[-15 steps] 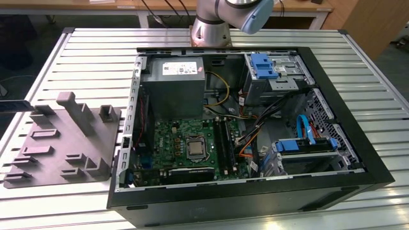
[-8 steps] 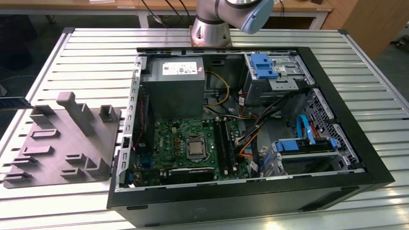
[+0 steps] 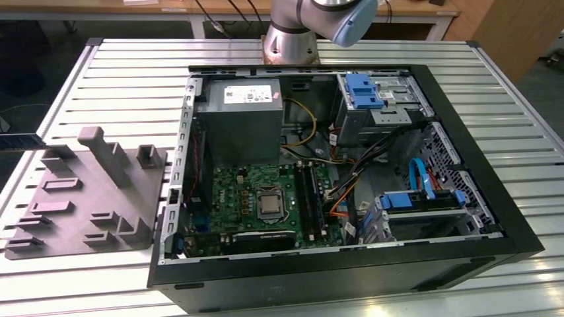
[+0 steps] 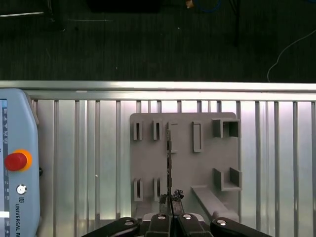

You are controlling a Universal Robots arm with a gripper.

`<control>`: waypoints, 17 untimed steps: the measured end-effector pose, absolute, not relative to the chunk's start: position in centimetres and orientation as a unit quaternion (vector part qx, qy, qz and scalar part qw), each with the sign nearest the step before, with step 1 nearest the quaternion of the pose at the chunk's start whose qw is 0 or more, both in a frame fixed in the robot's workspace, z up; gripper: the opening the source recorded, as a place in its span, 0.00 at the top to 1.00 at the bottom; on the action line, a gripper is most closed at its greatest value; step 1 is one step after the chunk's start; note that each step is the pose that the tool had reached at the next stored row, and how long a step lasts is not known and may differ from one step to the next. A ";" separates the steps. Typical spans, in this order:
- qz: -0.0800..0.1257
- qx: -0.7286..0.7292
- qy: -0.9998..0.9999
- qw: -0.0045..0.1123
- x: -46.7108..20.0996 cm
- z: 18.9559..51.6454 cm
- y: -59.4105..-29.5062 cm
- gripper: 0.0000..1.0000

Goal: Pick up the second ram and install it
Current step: 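Pick up the second ram and move it above second insertion slot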

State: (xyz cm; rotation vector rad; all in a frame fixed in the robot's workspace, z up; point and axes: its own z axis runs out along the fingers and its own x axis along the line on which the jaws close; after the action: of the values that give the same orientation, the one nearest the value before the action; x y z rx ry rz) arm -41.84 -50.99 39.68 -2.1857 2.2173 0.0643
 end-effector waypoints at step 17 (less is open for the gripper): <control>0.021 -0.702 0.712 0.014 -38.3 39.7 -51.0 0.89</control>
State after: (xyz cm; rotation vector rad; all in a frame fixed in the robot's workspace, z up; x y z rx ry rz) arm -38.30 -50.99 39.67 -2.1856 2.2173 0.0644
